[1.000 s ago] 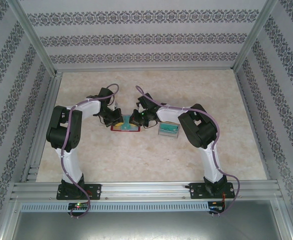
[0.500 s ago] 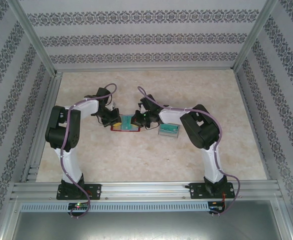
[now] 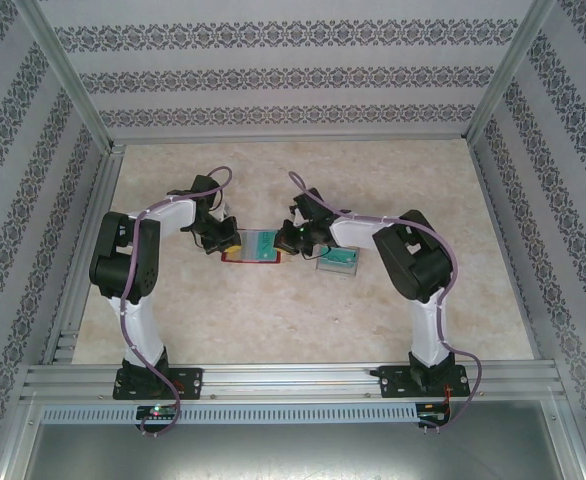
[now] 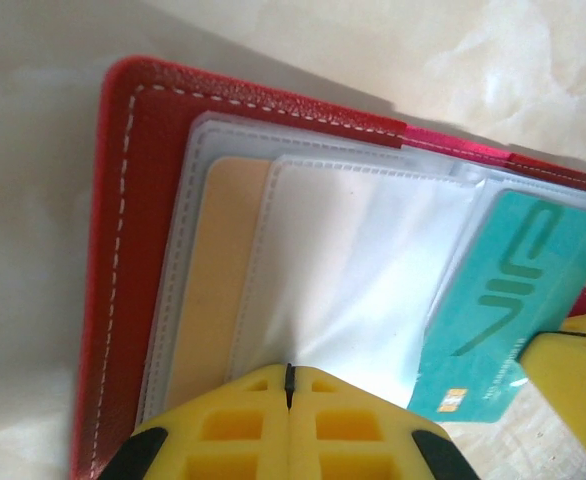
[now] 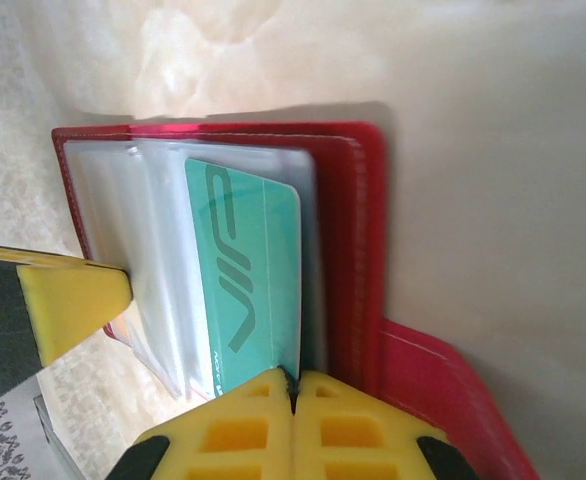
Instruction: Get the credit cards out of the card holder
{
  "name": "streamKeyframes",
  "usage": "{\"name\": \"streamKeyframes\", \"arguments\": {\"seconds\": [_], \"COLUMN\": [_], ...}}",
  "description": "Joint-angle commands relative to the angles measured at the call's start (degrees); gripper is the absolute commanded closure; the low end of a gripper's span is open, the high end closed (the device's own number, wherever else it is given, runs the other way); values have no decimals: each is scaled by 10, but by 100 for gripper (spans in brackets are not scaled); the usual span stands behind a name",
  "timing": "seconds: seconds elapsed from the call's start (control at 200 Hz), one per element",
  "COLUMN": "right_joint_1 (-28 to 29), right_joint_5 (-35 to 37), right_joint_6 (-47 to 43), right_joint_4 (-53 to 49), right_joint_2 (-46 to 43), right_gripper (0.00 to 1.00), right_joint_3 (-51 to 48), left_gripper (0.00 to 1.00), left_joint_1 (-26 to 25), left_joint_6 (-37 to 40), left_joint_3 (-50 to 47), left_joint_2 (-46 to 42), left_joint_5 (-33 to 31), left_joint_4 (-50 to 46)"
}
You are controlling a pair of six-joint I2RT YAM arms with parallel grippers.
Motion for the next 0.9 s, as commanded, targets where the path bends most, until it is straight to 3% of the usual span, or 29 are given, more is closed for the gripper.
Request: {"name": "streamKeyframes", "arguments": {"seconds": [0.0, 0.385, 0.605, 0.695, 0.894], "right_joint_1": [-13, -18, -19, -19, -19], "right_joint_5": [26, 33, 65, 86, 147], "right_joint_6": [-17, -43, -121, -169, -297], "right_joint_4": [-37, -80, -185, -250, -389], "right_joint_2": [-30, -104, -158, -179, -227], "right_gripper": [100, 100, 100, 100, 100], "right_joint_3": [-21, -16, 16, 36, 79], "left_gripper": [97, 97, 92, 82, 51], "left_joint_1": [15, 26, 29, 29, 29], "left_joint_6": [12, 23, 21, 17, 3], "left_joint_3": [1, 13, 20, 22, 25], "left_joint_2": [-1, -14, -40, -65, -124], "left_joint_5": [-50, -60, -44, -28, 3], "left_joint_4": [-46, -61, -60, -55, -44]}}
